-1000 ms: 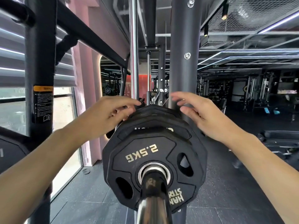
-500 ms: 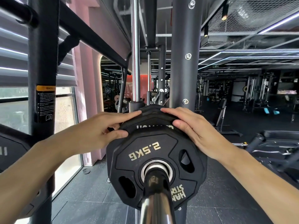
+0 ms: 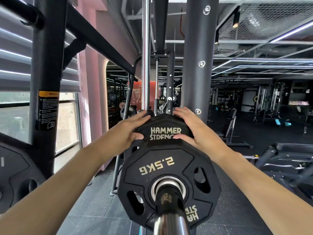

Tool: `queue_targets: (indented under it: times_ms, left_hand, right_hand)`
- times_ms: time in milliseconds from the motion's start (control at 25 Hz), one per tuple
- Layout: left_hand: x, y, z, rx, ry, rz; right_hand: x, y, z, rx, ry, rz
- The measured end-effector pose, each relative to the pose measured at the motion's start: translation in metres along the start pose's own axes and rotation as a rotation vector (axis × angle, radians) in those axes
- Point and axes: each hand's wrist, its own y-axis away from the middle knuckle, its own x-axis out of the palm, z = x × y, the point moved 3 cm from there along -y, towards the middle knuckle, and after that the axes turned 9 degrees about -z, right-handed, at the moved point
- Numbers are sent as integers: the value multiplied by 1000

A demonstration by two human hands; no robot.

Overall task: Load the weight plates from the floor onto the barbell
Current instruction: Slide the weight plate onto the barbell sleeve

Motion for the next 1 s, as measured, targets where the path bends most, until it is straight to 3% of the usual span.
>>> queue_targets:
  times_ms: [160,360,760,1000]
  left_hand:
    - [11,-8,14,-129,105,-57]
    - [12,-10,15,-217,112,-80]
    - [10,-7,4,-230,19,-122]
    - [-2,10,-27,-181,-55,-75]
  right_hand:
    - [10,-9,-8,117,-147,10]
    - [10,-8,-8,135,-219,-11]
    - [8,-4,-2,201,-190,6]
    - [-10,-5,18,267,-72,164]
